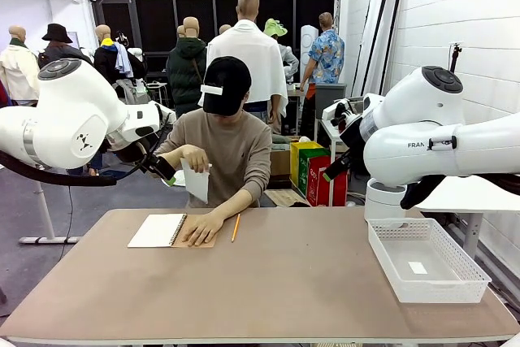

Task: Sort the paper based on its condition.
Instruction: If a person hands you a paper, place it in the Organizing basket , and if it's crumpled, put it in the Trash can.

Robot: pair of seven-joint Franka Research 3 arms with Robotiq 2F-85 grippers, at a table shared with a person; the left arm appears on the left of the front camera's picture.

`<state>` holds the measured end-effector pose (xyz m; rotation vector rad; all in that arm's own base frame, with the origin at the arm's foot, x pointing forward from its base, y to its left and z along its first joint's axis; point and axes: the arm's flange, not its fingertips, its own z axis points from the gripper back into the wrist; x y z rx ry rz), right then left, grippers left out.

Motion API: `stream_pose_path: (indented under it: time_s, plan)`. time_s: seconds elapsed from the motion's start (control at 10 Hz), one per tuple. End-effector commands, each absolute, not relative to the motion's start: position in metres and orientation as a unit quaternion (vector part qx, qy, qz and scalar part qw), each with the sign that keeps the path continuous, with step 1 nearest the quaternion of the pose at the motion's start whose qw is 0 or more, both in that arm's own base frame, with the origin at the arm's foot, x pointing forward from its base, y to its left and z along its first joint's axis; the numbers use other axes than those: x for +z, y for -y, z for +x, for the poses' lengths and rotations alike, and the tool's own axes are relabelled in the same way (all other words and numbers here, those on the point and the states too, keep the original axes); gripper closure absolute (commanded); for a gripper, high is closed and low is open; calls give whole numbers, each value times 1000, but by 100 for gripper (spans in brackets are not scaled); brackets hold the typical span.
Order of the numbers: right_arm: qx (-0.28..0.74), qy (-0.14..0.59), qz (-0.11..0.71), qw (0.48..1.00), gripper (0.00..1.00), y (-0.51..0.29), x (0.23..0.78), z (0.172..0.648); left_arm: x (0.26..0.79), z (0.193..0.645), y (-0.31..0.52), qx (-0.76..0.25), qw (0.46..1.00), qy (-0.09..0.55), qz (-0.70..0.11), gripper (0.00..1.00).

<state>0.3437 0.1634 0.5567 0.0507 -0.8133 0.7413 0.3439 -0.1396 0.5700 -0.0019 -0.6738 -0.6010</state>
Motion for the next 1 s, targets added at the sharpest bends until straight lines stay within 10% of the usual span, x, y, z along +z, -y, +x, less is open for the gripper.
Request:
stream_pose_path:
  time_s: [0.0, 0.9]
  plan:
    - [349, 384, 25, 854, 0, -163, 556, 343, 570, 344, 139, -290, 900, 326, -1, 0]
    - [349, 384, 25, 854, 0, -163, 556, 343, 570, 344, 139, -290, 900, 326, -1, 0]
